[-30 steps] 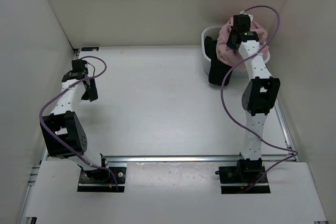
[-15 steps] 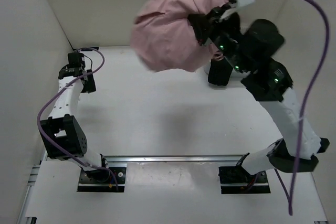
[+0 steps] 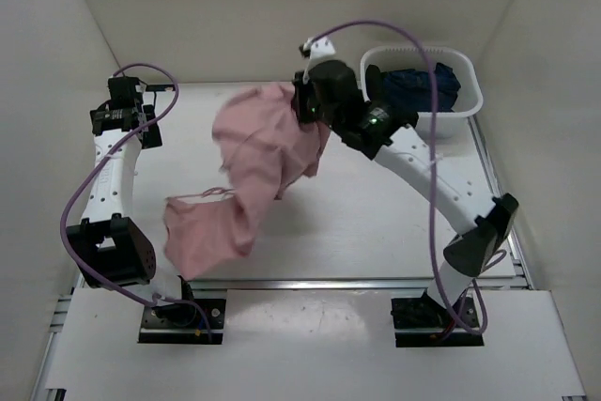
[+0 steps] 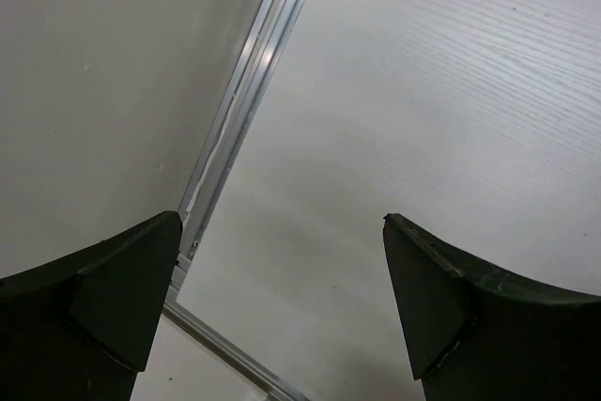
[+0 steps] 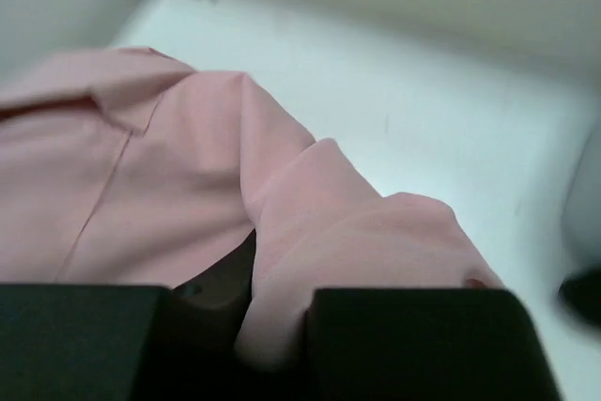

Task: Fold and stack the trousers
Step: Grab the trousers from the pile, then flatten the trousers out

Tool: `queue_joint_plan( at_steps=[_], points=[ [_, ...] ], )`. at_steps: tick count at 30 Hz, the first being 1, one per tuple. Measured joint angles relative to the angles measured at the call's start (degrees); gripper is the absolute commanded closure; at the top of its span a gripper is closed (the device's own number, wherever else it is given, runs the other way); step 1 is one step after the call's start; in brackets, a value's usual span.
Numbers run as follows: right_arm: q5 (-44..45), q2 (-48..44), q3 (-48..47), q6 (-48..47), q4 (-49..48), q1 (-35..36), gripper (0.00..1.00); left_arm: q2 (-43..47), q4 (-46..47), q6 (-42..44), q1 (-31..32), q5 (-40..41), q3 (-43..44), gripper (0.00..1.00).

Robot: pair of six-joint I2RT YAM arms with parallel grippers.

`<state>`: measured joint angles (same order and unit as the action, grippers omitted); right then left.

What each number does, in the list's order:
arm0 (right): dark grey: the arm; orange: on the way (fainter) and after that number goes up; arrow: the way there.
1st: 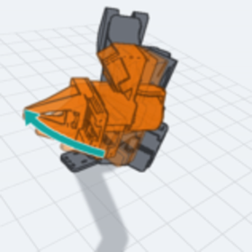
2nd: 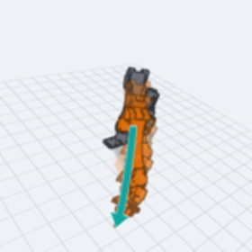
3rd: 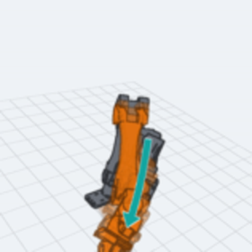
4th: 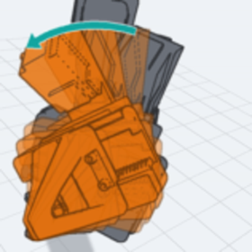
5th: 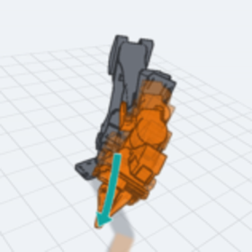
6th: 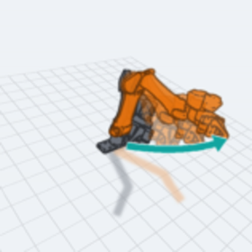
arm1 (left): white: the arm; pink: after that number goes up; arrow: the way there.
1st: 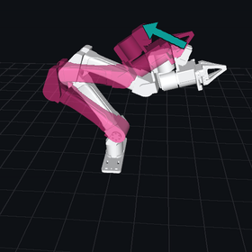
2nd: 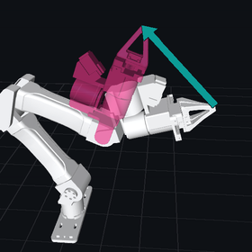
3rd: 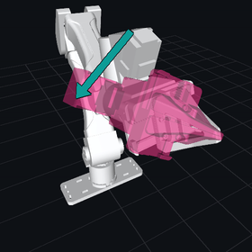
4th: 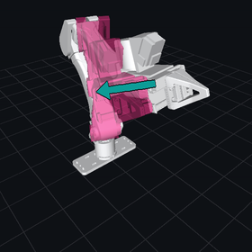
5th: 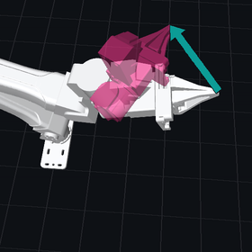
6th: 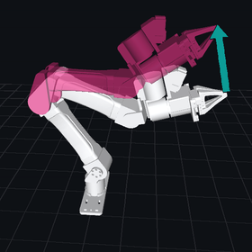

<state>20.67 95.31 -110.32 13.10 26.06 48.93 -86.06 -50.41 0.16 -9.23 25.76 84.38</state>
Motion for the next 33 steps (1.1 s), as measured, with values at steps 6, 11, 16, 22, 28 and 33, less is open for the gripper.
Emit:
queue_joint_plan(
  at_steps=[6, 11, 16, 22, 28, 33],
  points=[
    [-5.09, 3.15, 14.51, 7.10, 6.69, -9.01, 0.25, 0.00, -0.63, -0.02, 0.00, 1.33, 0.02, 0.00],
    [-4.85, 2.97, 16.96, 9.42, 9.81, -17.66, 0.17, 0.02, -0.98, -0.02, 0.02, -1.14, -0.44, 0.00],
    [-6.05, 2.64, 17.35, 9.22, 10.12, -15.58, 0.16, 0.52, -2.05, -0.15, 3.65, -6.93, -8.22, 0.00],
    [-9.42, 7.74, 12.55, 9.68, 10.60, -13.57, 0.10, -4.26, -1.60, 0.00, 15.19, -4.61, -30.60, 0.00],
    [-9.57, 28.52, -12.15, 9.38, 11.65, -11.45, 0.01, -10.62, -5.81, 1.14, 13.18, 1.86, -31.98, 0.00],
    [-10.49, 43.93, -22.88, 10.27, 13.44, -8.94, 0.01, -14.86, -8.09, 2.27, 13.11, 4.28, -29.44, 0.00]
  ],
)
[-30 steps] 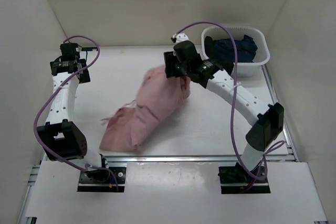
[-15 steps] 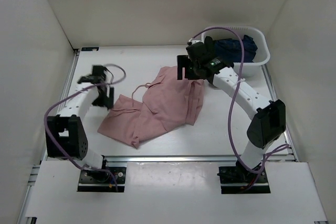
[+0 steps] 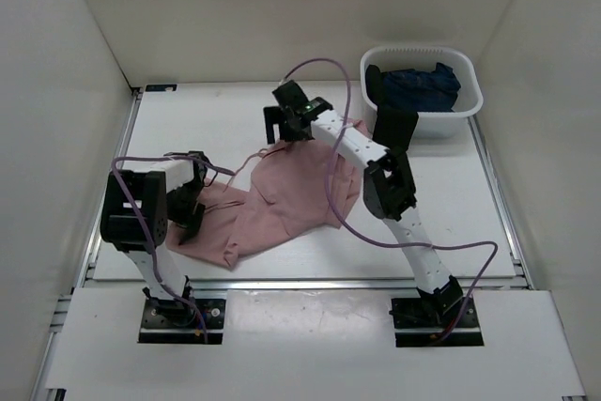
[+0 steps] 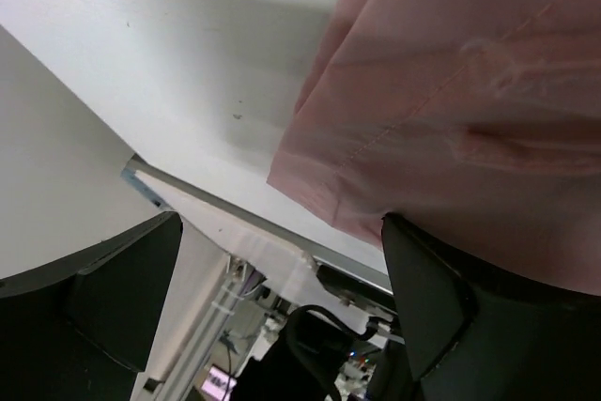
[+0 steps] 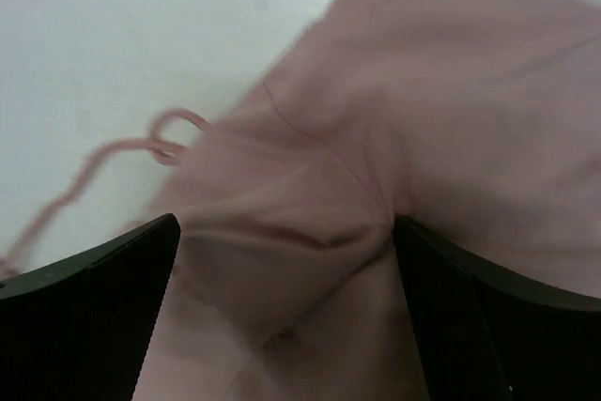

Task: Fold and stack the trousers
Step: Flatten the trousers out

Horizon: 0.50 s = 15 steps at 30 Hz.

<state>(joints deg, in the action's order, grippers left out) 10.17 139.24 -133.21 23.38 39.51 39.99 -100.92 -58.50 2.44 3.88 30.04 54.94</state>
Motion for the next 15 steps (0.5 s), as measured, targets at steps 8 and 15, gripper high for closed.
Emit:
queue_joint_plan(
  at_steps=[8, 15],
  points=[
    [0.63, 4.13, 1.84, 0.33, 5.66, 0.70, 1.00, -3.67, 1.44, -0.74, -1.27, -0.94, -2.16, 0.86],
    [-2.12, 0.15, 1.18, 2.45, 2.23, -0.98, 1.00, -3.89, 3.02, -1.25, -7.56, -2.12, 6.03, 0.86]
  ],
)
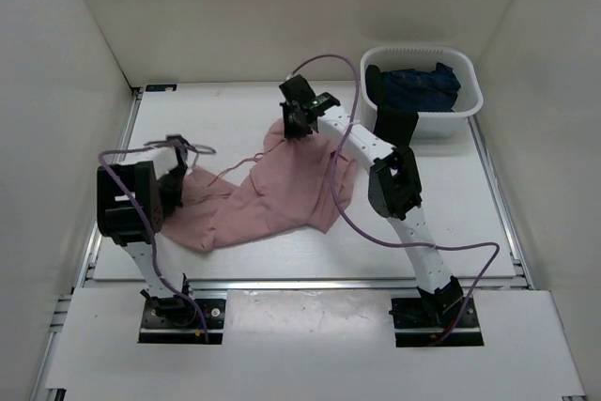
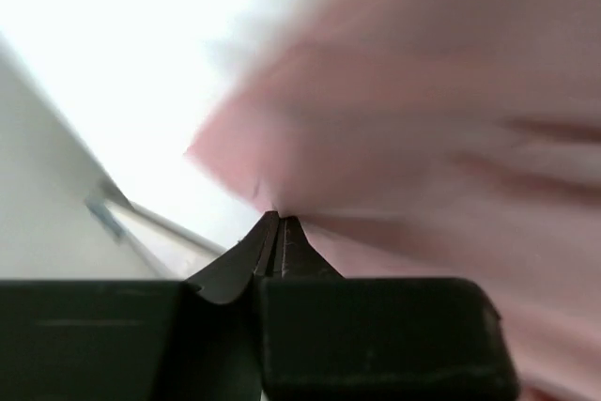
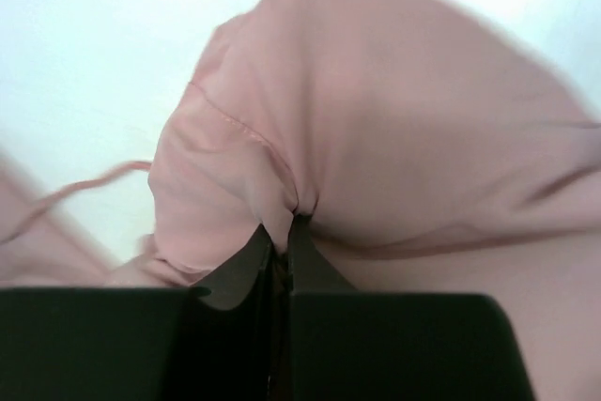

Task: Fold and stack the trousers
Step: Flatten the trousers out

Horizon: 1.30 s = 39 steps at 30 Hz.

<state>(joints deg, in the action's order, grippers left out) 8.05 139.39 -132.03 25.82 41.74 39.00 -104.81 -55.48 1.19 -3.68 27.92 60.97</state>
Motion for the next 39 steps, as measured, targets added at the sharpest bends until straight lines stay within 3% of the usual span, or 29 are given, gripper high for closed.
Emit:
queue_joint_plan(
  at_steps=[4, 6, 8, 12, 13, 14, 15, 17, 20, 21, 24, 25, 26, 28, 30, 34, 39],
  points=[
    [-1.66, -9.62, 1.62, 1.01, -7.06, -1.16, 1.00, -0.04, 3.76, -0.35, -5.99, 0.98, 15.85, 0.86],
    [-1.49, -21.88, 9.88, 1.97, -12.00, -1.84, 1.00, 0.02, 5.79, -0.57, -9.03, 2.03, 21.24, 0.86],
    [-0.61, -33.33, 16.87, 3.10, -14.53, -2.34, 0.96, 0.37, 7.15, -0.68, -11.74, 3.04, 23.23, 0.86],
    [0.28, -57.92, 38.53, 7.13, -20.24, -3.08, 0.77, 1.46, 6.80, -0.83, -14.88, 4.17, 19.10, 0.86],
    [0.35, -62.27, 43.21, 8.22, -19.87, -3.21, 0.44, 1.70, 6.10, -0.83, -14.93, 4.15, 17.38, 0.86],
    [0.37, -66.69, 49.94, 10.51, -19.15, -3.26, 0.21, 2.19, 5.62, -0.83, -14.75, 4.02, 14.84, 0.86],
    [0.42, -68.74, 54.53, 11.82, -18.23, -3.28, 0.11, 2.47, 4.70, -0.83, -14.51, 3.80, 12.85, 0.86],
    [0.39, -72.11, 68.37, 15.04, -17.62, -3.26, 0.03, 3.02, 3.32, -0.81, -14.12, 2.93, 8.70, 0.86],
    [0.72, -72.74, 87.69, 19.41, -10.27, -3.23, 0.01, 4.52, 2.19, -0.83, -13.73, 1.40, 2.43, 0.86],
    [1.92, -75.87, 95.69, 21.77, -1.84, -3.26, 0.01, 5.44, 1.16, -0.83, -13.73, 0.70, -0.70, 0.86],
    [5.42, -87.80, 96.41, 24.81, 5.29, -3.30, 0.01, 6.47, 0.50, -0.63, -13.73, -0.15, -2.89, 0.65],
    [7.10, -92.21, 95.25, 25.79, 6.08, -3.30, 0.01, 6.69, 0.35, -0.66, -13.73, -0.39, -3.06, 0.48],
    [8.90, -96.32, 93.64, 26.93, 6.54, -3.30, 0.01, 6.78, 0.26, -0.63, -13.73, -0.72, -2.99, 0.39],
    [12.59, -101.96, 91.17, 29.35, 6.75, -3.30, 0.03, 6.62, 0.15, -0.68, -13.73, -1.84, -2.25, 0.25],
    [16.76, -104.15, 90.09, 31.76, 7.30, -3.37, 0.06, 5.88, -0.44, -0.90, -13.73, -3.23, -0.11, 0.20],
    [21.81, -98.33, 90.14, 33.46, 7.23, -3.67, 0.04, 2.71, -0.17, -1.01, -13.44, -6.49, 5.46, 0.14],
    [22.86, -80.56, 83.97, 29.16, 2.54, -3.69, 0.02, -1.51, -0.07, -0.87, -10.56, -8.76, 6.58, 0.11]
  ],
)
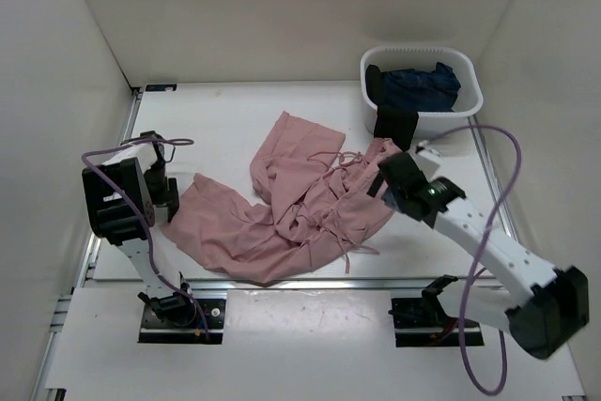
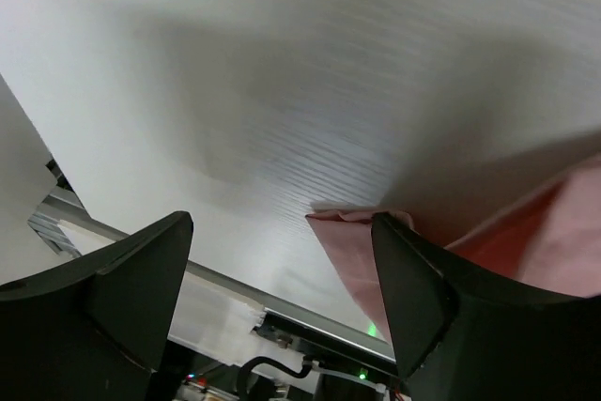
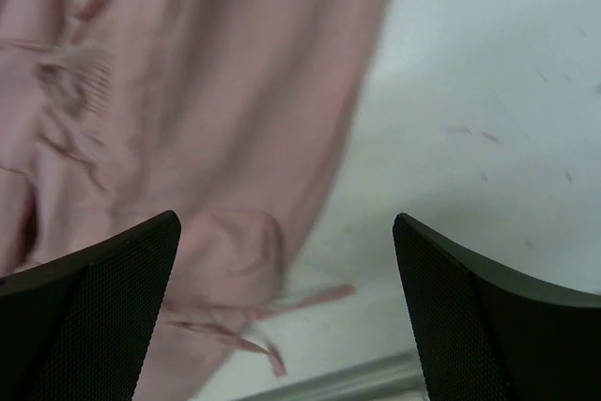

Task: Fold and stack the trousers
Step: Flatten the trousers out

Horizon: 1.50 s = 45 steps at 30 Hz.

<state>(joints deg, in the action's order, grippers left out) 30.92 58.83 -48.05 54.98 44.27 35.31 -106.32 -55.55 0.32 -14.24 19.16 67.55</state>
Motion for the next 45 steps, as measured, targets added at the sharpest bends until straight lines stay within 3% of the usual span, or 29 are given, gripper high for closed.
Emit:
queue_joint_plan(
  at_steps=[5, 9, 12, 13, 14, 16, 17, 18, 21, 22, 27, 33, 36, 40, 41, 45],
  points=[
    [0.66, 13.44, -12.92, -4.90, -6.78, -2.97, 0.02, -0.61, -1.62, 0.35, 1.09, -1.20, 0.13, 0.11],
    [-1.05, 22.97, -18.53, -6.38, -10.97, -9.73, 0.02, -0.37, -2.05, 0.39, 0.85, -2.99, -0.35, 0.13],
    [-5.53, 30.34, -18.64, -7.61, -13.73, -14.19, 0.03, 0.13, -1.84, -0.24, 0.85, -5.29, -1.75, 0.68],
    [-6.73, 32.85, -18.69, -8.07, -14.36, -15.06, 0.06, 0.11, -1.86, -0.39, 0.87, -5.97, -2.40, 0.81],
    [-7.63, 35.28, -18.88, -8.81, -14.71, -15.52, 0.13, 0.11, -1.97, -0.09, 0.92, -6.69, -3.19, 0.86],
    [-9.35, 39.36, -19.02, -10.03, -15.47, -15.67, 0.27, 0.13, -2.62, 0.33, 1.20, -7.30, -4.13, 0.86],
    [-10.08, 40.61, -19.02, -10.62, -15.65, -15.63, 0.49, 0.31, -2.80, 0.35, 1.25, -7.43, -4.46, 0.86],
    [-10.58, 41.35, -19.02, -11.32, -15.74, -15.65, 0.63, 0.61, -2.80, 0.33, 1.22, -7.50, -4.85, 0.86],
    [-11.37, 40.87, -19.02, -11.30, -15.65, -15.58, 0.95, 2.08, -1.86, 0.26, 0.94, -7.30, -6.14, 0.86],
    [-11.32, 40.17, -19.02, -11.63, -15.41, -15.65, 1.00, 2.56, -1.62, 0.24, 0.63, -7.23, -6.38, 0.86],
    [-12.48, 35.23, -22.08, -14.56, -11.17, -15.54, 1.00, 2.29, -1.20, 0.13, -2.84, -6.12, -1.64, 0.86],
    [-15.34, 36.59, -45.88, -19.67, -4.09, -14.60, 1.00, -3.69, -4.02, 0.07, -7.45, -4.76, 20.87, 0.86],
    [-16.15, 30.82, -46.93, -19.41, -5.11, -14.21, 1.00, -5.01, -4.72, 0.04, -9.73, -4.11, 26.67, 0.86],
    [-17.09, 17.57, -32.68, -16.04, -7.34, -14.25, 1.00, -3.48, -8.37, 0.02, -10.32, -5.01, 22.18, 0.34],
    [-17.70, 15.50, -28.41, -14.73, -7.41, -14.25, 1.00, -2.43, -8.61, -0.22, -9.31, -5.99, 18.58, 0.17],
    [-19.39, 15.72, -17.18, -11.15, -7.54, -14.27, 1.00, 1.64, -9.60, -0.35, 1.62, -11.63, 2.40, 0.00]
  ],
)
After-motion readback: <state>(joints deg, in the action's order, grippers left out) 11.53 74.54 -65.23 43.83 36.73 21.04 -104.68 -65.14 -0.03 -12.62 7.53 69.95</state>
